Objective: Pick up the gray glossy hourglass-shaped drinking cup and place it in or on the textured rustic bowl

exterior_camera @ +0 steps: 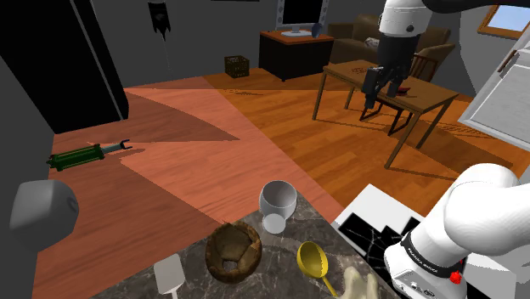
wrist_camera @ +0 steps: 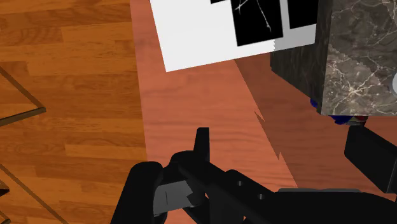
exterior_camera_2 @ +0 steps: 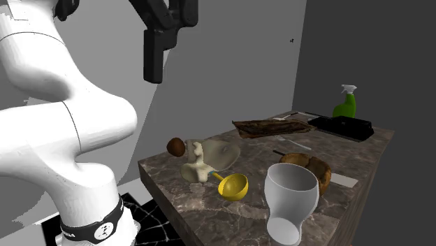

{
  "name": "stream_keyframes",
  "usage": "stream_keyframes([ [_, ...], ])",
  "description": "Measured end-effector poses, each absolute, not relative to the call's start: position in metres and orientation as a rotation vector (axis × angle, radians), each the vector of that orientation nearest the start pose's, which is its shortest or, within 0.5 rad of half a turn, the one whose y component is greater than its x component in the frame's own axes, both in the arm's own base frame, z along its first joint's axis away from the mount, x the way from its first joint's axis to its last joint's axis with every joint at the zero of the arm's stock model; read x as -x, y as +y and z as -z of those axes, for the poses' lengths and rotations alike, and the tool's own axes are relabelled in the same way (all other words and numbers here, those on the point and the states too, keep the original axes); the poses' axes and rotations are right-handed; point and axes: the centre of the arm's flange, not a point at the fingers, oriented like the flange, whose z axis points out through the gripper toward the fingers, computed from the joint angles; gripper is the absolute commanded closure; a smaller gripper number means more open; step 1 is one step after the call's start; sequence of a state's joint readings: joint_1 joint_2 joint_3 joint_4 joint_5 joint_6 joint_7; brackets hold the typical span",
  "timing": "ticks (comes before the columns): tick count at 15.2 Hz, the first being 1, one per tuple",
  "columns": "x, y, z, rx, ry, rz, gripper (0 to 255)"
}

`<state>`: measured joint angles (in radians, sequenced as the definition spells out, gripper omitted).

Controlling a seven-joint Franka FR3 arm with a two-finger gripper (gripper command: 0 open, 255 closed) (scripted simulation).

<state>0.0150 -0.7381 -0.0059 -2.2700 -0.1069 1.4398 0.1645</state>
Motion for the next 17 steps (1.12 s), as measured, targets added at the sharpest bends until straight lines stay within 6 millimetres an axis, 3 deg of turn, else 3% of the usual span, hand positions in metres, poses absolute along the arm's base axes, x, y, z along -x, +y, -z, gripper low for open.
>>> stream_keyframes([
  [2, -0.307, -0.005, -0.603, 3.239, 0.267, -0.132, 0],
  [4, -0.310, 0.013, -0.589, 3.242, 0.279, -0.126, 0],
  [17, -0.328, 0.155, -0.490, 3.259, 0.383, -0.065, 0],
])
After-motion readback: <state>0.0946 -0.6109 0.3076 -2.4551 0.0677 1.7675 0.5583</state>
